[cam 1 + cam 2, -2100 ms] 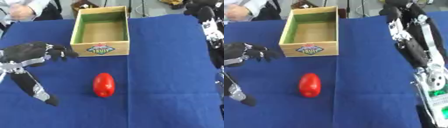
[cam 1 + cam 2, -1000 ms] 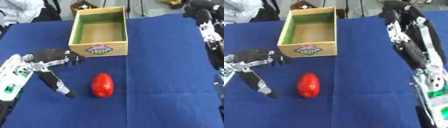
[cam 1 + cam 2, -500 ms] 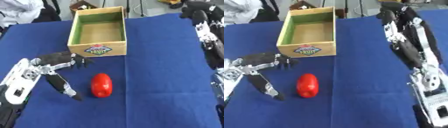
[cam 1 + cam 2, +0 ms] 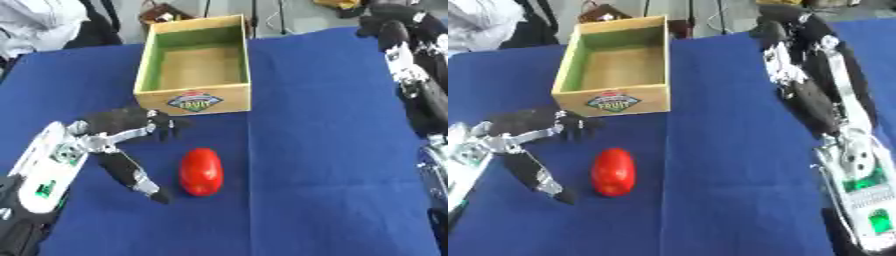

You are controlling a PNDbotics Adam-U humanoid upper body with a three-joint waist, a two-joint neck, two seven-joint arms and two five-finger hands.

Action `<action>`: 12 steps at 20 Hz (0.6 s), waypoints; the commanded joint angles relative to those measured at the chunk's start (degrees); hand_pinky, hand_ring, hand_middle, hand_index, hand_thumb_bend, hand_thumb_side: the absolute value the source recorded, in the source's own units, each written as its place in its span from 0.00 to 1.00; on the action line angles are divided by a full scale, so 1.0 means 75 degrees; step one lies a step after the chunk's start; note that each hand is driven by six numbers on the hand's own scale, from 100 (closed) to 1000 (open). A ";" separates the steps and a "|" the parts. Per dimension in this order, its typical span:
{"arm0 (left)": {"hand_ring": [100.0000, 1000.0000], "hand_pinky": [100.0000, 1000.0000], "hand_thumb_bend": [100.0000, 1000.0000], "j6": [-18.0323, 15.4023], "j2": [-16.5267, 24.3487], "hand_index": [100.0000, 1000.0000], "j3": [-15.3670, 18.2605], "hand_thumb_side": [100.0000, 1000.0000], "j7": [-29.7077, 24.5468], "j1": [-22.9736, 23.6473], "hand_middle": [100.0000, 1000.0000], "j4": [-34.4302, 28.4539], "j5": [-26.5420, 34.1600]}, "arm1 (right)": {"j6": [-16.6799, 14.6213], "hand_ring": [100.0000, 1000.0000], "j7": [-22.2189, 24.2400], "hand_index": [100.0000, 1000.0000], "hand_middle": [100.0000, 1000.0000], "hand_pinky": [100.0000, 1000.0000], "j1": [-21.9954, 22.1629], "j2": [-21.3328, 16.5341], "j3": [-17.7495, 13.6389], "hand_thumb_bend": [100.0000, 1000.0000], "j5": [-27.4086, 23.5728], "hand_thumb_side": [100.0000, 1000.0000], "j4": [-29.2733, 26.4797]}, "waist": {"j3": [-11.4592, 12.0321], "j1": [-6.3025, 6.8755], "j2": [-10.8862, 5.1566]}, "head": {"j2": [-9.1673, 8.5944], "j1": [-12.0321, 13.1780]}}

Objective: Pick up objects on the table and place them in the box.

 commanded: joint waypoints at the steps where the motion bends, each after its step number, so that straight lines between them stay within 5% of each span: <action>1: 0.61 0.48 0.86 0.0028 -0.0012 0.98 0.0098 0.72 0.0068 -0.0163 0.69 0.0055 -0.0159 | -0.0004 0.85 0.0000 0.78 0.56 0.95 -0.0092 -0.0103 -0.0014 0.00 0.0013 0.57 -0.0148 | -0.0012 -0.0013 -0.0173 | 0.0010 -0.0005; 12: 0.60 0.47 0.87 0.0065 -0.0425 0.97 0.0139 0.74 0.0369 -0.0361 0.67 0.0594 -0.0654 | -0.0001 0.85 0.0056 0.78 0.56 0.95 -0.0134 -0.0081 0.0025 0.00 -0.0021 0.56 -0.0148 | -0.0121 0.0007 -0.0147 | 0.0012 0.0070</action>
